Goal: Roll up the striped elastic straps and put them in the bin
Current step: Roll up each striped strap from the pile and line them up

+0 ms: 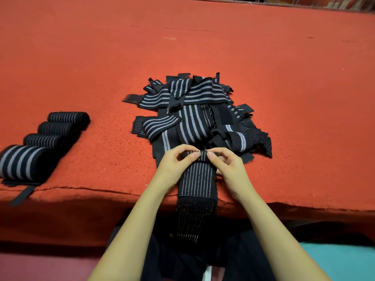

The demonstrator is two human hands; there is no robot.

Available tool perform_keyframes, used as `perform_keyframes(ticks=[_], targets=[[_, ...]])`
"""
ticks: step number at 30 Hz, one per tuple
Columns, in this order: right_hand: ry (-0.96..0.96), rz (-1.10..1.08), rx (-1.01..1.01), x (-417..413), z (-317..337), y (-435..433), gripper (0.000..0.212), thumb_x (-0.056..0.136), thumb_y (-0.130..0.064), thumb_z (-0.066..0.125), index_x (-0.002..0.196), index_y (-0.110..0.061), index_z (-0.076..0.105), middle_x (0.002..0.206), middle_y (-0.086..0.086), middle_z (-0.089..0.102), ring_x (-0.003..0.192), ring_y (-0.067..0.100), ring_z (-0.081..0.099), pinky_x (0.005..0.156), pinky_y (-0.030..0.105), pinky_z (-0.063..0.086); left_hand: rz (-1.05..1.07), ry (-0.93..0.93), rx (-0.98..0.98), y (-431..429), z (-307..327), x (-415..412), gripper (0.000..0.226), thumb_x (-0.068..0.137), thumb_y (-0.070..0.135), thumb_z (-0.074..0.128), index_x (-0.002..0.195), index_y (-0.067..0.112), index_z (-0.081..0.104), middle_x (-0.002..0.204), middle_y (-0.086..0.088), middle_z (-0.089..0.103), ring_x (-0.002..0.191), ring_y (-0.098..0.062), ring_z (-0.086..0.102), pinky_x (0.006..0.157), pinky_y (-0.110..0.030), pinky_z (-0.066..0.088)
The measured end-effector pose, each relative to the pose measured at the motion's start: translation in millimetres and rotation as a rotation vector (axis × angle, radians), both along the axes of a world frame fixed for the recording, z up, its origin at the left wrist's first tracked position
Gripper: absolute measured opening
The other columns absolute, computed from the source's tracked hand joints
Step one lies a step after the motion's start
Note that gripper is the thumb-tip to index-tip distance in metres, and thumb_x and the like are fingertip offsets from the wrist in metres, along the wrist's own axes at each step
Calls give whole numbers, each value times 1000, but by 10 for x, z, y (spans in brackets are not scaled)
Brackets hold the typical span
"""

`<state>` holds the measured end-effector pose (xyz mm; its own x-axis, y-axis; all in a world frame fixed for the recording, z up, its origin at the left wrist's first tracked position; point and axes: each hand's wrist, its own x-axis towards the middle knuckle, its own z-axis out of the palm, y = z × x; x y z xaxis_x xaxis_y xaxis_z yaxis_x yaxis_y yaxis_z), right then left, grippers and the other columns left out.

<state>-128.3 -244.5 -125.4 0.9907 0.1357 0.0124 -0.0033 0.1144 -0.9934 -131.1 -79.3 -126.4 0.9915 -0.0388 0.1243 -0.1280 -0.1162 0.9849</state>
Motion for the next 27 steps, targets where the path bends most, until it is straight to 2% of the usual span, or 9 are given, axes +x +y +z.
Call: perform_keyframes(ticks=[5,7,11,14,16,19,21,24,27], targets=[[-81,8,-112,11,-15,-14,8,92,-13,61,95,-13,68,90,-3,72,85,6,64,74,20,48,-29,-26,-8,-10,23,-27,12,89,14,66,94,25,71,98,9,71,97,-6,64,87,-20,47],[-118,3,-111,1,-14,-33,10,92,-9,61,98,-13,69,93,-4,71,89,6,64,77,20,48,-21,-14,3,-22,29,-18,7,92,22,63,94,24,70,99,7,71,98,-6,63,90,-22,46],[-156,-9,-120,-10,0,-44,15,91,-5,61,102,-10,69,96,-2,70,92,9,64,84,26,51,-34,90,-39,-39,40,0,24,95,38,56,91,19,70,94,4,71,93,-7,63,87,-26,46],[-90,-4,-63,-14,24,-13,14,91,-5,60,104,-7,66,89,0,68,79,7,63,67,20,52,-34,91,-77,-33,38,-6,17,93,31,59,90,19,71,91,6,71,89,-3,63,80,-19,45],[-19,15,-17,-16,36,8,16,93,-7,58,108,-4,63,77,-1,65,60,4,59,49,15,45,-24,70,-98,-22,32,-20,11,93,25,60,95,19,70,98,4,71,93,-4,64,79,-16,46],[-21,68,-59,1,8,-1,20,95,-11,56,113,-5,59,61,-2,60,36,12,43,32,20,33,-17,46,-113,-15,20,-26,11,94,14,60,103,15,66,104,-2,69,93,-6,63,80,-16,48],[-29,83,-68,-1,7,-10,23,94,-10,56,117,-7,56,60,-1,60,34,14,39,30,20,31,-26,21,-100,-18,32,-32,15,93,8,59,107,11,64,105,-4,67,91,-5,62,78,-16,48],[-5,67,-11,-15,29,-7,24,94,-7,56,118,-10,55,71,1,62,39,14,43,32,20,35,-59,10,-143,-23,46,-51,18,92,1,59,106,11,63,102,-3,66,84,-3,64,73,-16,49],[-11,38,6,-12,19,7,20,94,-9,56,114,-12,58,74,7,59,44,15,45,33,22,38,-81,19,-150,-23,47,-49,18,92,5,60,106,17,63,102,-2,66,84,-5,64,72,-18,50]])
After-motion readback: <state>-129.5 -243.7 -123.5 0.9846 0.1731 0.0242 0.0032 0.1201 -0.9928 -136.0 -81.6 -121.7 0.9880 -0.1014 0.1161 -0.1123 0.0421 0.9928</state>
